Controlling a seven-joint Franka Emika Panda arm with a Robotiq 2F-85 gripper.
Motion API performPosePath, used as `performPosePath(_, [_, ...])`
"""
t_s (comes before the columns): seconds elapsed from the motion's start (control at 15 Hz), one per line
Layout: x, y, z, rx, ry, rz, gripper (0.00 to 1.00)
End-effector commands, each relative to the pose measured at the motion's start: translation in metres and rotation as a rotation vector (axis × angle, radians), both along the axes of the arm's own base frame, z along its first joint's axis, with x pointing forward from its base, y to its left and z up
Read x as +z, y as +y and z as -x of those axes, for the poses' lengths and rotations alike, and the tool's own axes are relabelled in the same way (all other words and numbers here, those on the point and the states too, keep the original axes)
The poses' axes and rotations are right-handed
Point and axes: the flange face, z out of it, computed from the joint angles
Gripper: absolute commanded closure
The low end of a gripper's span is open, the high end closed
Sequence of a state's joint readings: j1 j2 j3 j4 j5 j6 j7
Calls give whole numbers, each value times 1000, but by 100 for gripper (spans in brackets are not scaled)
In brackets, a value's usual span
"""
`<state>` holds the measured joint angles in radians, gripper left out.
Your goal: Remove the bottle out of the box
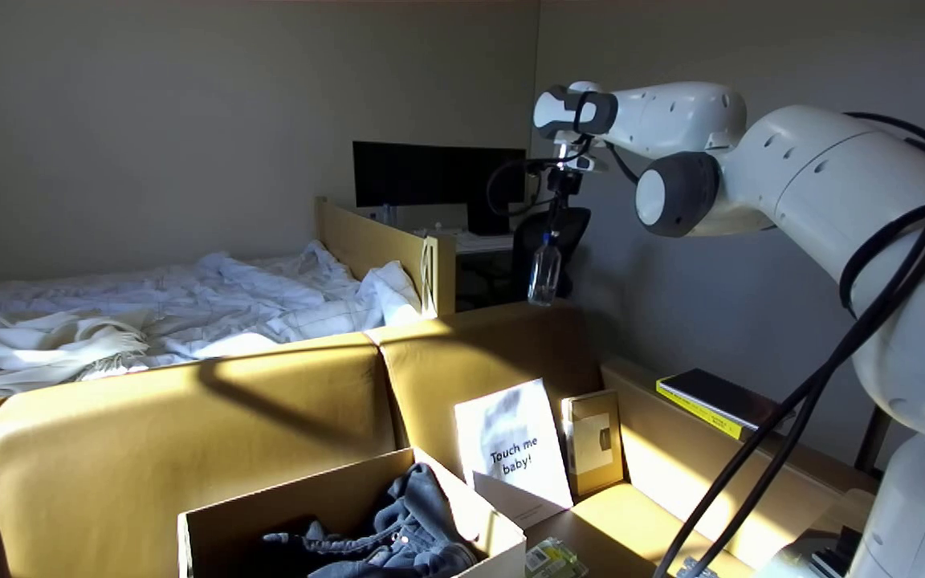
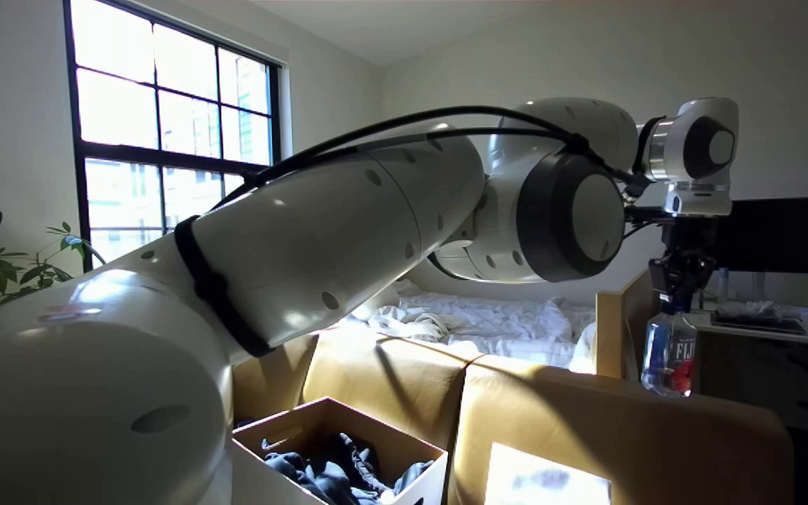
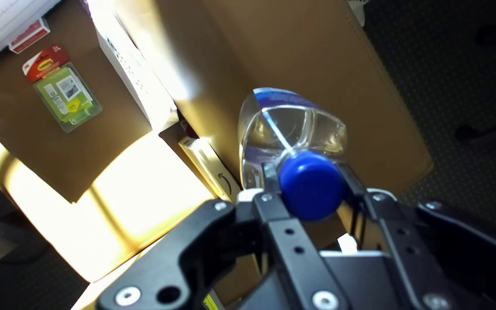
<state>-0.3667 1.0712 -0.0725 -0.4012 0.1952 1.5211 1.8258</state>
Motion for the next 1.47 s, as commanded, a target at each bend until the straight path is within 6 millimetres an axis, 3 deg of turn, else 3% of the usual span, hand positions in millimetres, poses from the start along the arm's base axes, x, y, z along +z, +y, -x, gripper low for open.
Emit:
performPosePath(0.0, [7, -1, 0, -53, -19, -30, 89])
performPosePath(0.33, [11, -4, 1, -98, -29, -33, 89])
performPosePath(0.47, [19, -15, 7, -133, -34, -49, 89])
performPosePath(0.67, [33, -49, 26, -249, -46, -83, 89])
performPosePath(1.0, [44, -134, 72, -511, -51, -64, 89])
performPosePath(1.2, [34, -180, 100, -640, -35, -56, 89])
performPosePath(1.4, [10, -208, 122, -725, 13, -79, 89])
